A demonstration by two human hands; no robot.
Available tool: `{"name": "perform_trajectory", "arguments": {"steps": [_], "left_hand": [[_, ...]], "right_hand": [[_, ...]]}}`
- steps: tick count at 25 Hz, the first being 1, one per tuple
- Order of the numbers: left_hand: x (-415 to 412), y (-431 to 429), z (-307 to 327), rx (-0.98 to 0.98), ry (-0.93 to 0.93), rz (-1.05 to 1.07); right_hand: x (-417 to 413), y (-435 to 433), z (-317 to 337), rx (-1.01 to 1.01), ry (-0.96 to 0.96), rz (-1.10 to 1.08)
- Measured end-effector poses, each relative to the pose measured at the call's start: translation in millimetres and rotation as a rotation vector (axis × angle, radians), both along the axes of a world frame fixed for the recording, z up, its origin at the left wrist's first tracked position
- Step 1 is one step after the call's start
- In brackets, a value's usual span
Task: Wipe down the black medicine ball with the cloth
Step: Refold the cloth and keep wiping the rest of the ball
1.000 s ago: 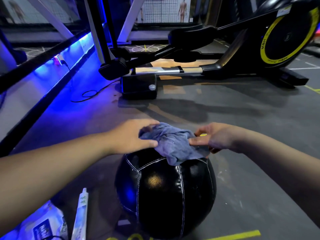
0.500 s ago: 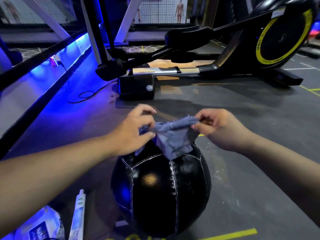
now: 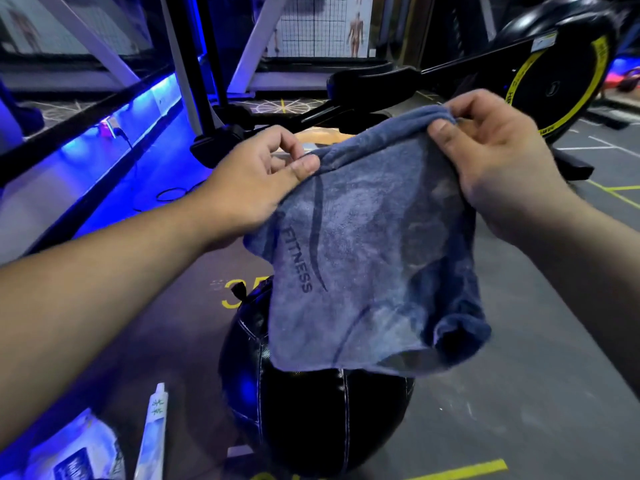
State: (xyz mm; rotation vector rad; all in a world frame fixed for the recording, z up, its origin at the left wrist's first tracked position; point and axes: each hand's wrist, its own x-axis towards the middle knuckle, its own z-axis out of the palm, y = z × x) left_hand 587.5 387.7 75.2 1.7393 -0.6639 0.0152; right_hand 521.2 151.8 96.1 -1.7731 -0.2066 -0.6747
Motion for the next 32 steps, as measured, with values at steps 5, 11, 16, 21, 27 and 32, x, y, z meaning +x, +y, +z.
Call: {"name": "perform_trajectory", "arguments": {"steps": [5, 11, 16, 21, 27, 32], "left_hand": [[11.0, 16.4, -7.9, 0.386, -0.179, 0.113], [34.2, 21.2, -48.8, 0.656, -0.442, 0.265], [48.1, 36.7, -48.4, 0.784, -0.586, 0.204], [53.5, 54.0, -77.7, 1.463, -0.195, -0.064], [28.5, 27.9, -91.4, 1.052, -0.364, -0.347], [24.6, 19.3, -96.0, 0.952, -0.263, -0.246]], "right_hand": [[30.6, -9.9, -44.6, -0.310, 0.234, -0.188], [44.3, -5.5, -89.4, -0.841, 0.360, -0.180], [31.7, -21.9, -94.0, -0.594, 0.344, 0.065], [10.2, -24.8, -137.7, -0.697, 0.570, 0.344], [16.0, -35.8, -134.6, -1.023, 0.394, 0.252], [9.5, -42.7, -137.1, -1.013, 0.220, 0.207]]}}
